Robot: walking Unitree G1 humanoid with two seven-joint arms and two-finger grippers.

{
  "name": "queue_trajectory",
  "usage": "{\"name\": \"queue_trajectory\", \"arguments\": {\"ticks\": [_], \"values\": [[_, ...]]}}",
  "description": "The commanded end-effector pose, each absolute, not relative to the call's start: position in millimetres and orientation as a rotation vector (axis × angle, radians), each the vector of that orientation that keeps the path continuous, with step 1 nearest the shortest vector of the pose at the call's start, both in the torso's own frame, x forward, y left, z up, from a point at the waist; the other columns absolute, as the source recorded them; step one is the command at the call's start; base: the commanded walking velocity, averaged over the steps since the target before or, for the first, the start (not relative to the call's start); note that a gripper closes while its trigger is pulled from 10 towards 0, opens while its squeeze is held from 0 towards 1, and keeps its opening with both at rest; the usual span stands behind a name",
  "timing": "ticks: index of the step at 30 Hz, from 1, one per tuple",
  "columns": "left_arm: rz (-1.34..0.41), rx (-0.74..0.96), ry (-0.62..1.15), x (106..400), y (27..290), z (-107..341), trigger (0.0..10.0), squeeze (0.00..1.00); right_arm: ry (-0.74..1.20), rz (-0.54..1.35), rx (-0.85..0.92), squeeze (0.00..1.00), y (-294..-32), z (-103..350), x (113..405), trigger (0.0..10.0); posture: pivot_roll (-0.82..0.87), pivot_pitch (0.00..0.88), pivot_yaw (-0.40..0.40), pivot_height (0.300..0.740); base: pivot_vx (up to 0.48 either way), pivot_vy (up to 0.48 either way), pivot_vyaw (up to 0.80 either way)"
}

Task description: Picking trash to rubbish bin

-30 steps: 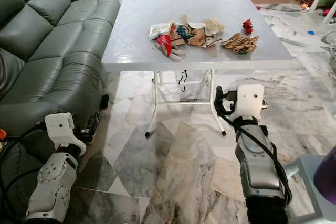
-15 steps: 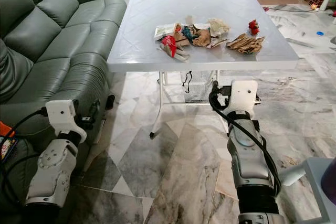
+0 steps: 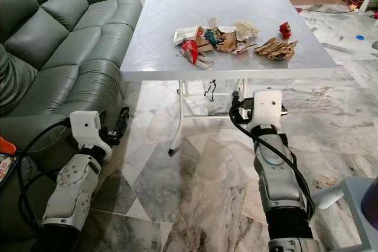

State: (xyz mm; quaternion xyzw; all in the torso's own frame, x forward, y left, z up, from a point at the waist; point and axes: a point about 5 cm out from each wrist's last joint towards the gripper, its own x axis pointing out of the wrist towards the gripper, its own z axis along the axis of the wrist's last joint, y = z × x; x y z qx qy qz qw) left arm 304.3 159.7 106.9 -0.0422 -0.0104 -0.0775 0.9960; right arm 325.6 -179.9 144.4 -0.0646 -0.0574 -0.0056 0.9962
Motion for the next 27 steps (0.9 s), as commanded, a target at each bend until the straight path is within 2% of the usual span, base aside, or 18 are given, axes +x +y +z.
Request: {"name": "queue_trajectory", "arguments": {"ticks": [1, 4, 12, 27], "values": [[-0.169, -0.054, -0.02, 305.0, 161.1, 106.7, 10.0, 0.0, -0.122, -0.005, -0.144, 0.0, -180.2, 146.1, 327.2, 10.0, -0.02, 0.043, 0.055, 0.74, 0.0, 0.0, 0.0], [-0.177, -0.047, -0.065, 305.8, 162.5, 114.4, 10.0, 0.0, -0.126, -0.029, -0.158, 0.0, -187.3, 145.4, 324.9, 10.0, -0.02, 0.044, 0.059, 0.74, 0.0, 0.0, 0.0], [-0.225, -0.062, -0.102, 307.8, 154.7, 122.6, 10.0, 0.0, -0.137, -0.047, -0.149, 0.0, -187.0, 146.1, 321.8, 10.0, -0.03, 0.047, 0.063, 0.74, 0.0, 0.0, 0.0], [-0.24, -0.07, -0.107, 308.0, 153.6, 123.2, 10.0, 0.0, -0.139, -0.043, -0.156, 0.0, -184.9, 144.6, 320.2, 10.0, -0.03, 0.049, 0.066, 0.74, 0.306, 0.0, 0.0]]}}
